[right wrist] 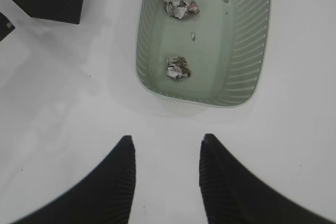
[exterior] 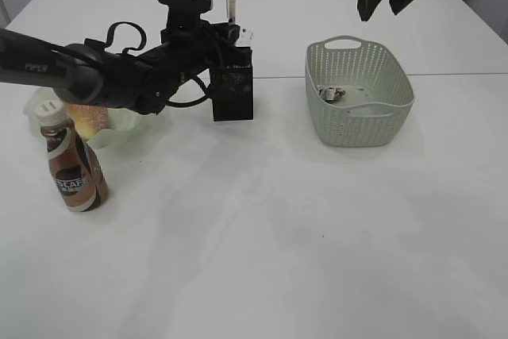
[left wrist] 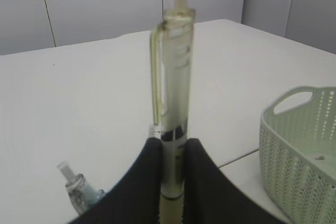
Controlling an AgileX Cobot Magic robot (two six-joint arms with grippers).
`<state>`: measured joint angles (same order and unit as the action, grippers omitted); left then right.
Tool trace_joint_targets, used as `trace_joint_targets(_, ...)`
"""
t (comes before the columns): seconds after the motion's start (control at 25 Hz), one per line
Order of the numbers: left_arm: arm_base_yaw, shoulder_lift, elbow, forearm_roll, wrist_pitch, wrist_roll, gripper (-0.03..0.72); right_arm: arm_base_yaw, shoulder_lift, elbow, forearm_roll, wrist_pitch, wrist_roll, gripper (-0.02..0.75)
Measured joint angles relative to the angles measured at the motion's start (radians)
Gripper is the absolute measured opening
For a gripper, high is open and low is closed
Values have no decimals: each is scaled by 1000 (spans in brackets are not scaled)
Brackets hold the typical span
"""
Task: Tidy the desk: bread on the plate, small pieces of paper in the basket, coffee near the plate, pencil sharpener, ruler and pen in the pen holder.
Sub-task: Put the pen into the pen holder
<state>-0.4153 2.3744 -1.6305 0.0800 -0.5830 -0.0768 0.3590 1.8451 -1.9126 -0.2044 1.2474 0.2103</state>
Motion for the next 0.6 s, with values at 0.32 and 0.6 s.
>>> trace_joint_targets(0.32, 0, 0, 0, -9, 29, -90, 174, 0, 0, 0, 0, 0, -2, 300)
trace_joint_targets(0.6, 0, 0, 0, -67, 146, -105, 449, 0, 0, 0, 0, 0, -1, 300)
